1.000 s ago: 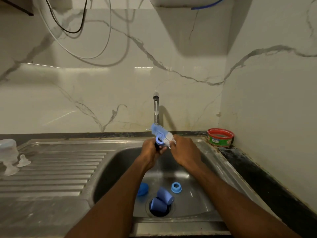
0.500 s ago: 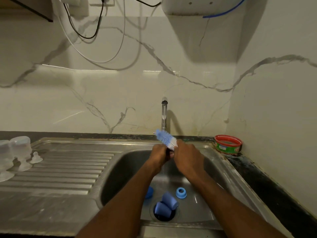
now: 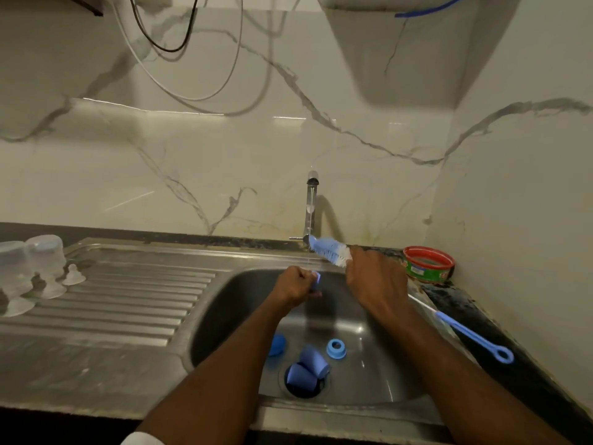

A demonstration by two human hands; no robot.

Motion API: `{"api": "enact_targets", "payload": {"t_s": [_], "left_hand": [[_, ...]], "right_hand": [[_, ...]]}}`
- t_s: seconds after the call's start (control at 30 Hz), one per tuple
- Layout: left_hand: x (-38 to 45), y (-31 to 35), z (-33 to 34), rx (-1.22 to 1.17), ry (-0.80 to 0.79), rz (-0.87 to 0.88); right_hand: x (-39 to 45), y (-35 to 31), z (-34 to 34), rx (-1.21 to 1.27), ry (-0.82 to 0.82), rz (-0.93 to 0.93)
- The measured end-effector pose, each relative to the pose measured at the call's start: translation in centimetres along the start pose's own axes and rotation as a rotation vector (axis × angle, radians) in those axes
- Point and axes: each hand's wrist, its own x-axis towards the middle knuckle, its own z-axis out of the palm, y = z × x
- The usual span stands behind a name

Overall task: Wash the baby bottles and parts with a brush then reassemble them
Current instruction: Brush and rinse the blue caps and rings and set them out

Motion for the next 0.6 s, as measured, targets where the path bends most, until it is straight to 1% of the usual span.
{"api": "enact_targets", "payload": {"t_s": [0.03, 0.1, 0.2, 0.27, 0.33, 0.43, 0.53, 0.6], "left_hand": [[0.1, -0.1, -0.1, 0.074, 0.006, 0.024], [0.2, -0.3, -0.3, 0.223, 0.075, 0.069], [0.3, -0.4, -1.3, 0.349, 0.162, 0.166], [0.5, -0.6, -1.8, 0.379, 0.158, 0.218], [0.7, -0.8, -2.1, 0.403, 0.120, 0.281], [0.9, -1.2, -2.2, 0.575, 0.061, 0.382], [0.9, -1.4, -2.3, 0.633, 0.040, 0.441], [0.6, -1.1, -2.7, 0.668, 0.077, 0.491]], "right_hand": [[0.1, 0.1, 0.1, -0.016, 0.036, -0.026], [0.0, 0.7, 0.6, 0.015, 0.058, -0.042], [0.0, 2.1, 1.4, 0.084, -0.005, -0.028], [0.1, 2.8, 1.6, 0.103, -0.054, -0.043], [0.1, 2.9, 1.5, 0.104, -0.093, -0.100], [0.0, 2.4, 1.7, 0.070, -0.061, -0.173], [0.2, 2.3, 2.1, 0.081, -0.036, -0.083], [0.4, 2.2, 2.4, 0.029, -0.063, -0.046]]}}
